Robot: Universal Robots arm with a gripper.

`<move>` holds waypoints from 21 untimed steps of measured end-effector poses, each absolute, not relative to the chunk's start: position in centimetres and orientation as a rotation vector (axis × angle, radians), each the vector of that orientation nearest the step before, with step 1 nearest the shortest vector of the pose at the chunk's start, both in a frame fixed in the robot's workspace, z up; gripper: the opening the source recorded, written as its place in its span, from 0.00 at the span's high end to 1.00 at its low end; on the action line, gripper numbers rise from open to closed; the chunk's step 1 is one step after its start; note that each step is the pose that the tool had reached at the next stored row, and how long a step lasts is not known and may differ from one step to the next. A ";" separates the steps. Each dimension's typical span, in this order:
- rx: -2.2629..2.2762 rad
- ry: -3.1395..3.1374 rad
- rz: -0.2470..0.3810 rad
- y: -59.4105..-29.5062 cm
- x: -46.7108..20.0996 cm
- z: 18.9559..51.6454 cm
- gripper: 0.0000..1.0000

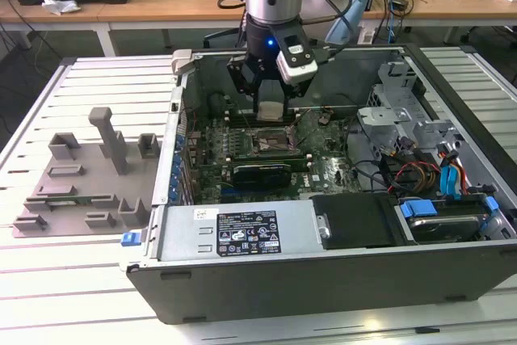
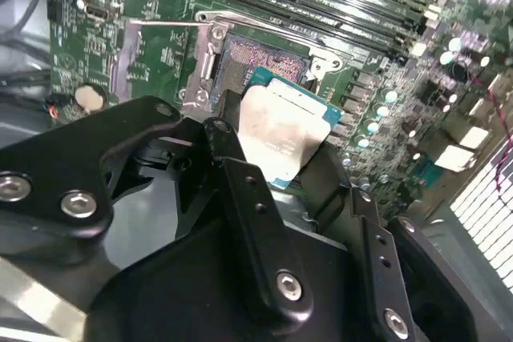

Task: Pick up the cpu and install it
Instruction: 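Place the cpu into insertion slot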

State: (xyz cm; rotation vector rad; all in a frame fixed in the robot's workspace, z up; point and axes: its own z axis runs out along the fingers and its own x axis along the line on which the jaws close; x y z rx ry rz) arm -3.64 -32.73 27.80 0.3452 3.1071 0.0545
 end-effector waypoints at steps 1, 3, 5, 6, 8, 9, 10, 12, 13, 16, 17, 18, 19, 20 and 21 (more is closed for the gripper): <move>0.395 3.101 0.054 -32.7 -3.6 27.8 0.46; 0.469 3.089 0.053 -32.7 -3.6 27.8 0.46; 0.524 3.080 0.053 -32.7 -3.6 27.8 0.46; 0.565 3.072 0.053 -32.7 -3.6 27.8 0.46; 0.618 3.061 0.052 -32.7 -3.6 27.8 0.46; 0.644 3.056 0.052 -32.7 -3.6 27.8 0.46; 0.671 3.050 0.052 -32.7 -3.6 27.8 0.46; 0.775 3.024 0.051 -32.7 -3.6 27.8 0.46; 0.835 3.007 0.050 -32.7 -3.6 27.8 0.46; 0.922 2.981 0.049 -32.7 -3.6 27.8 0.46; 0.945 2.973 0.049 -32.7 -3.6 27.8 0.46; 0.978 2.962 0.048 -32.7 -3.6 27.8 0.46; 1.003 2.954 0.048 -32.7 -3.6 27.8 0.46; 1.038 2.941 0.048 -32.7 -3.6 27.8 0.46; 1.059 2.933 0.047 -32.7 -3.6 27.8 0.46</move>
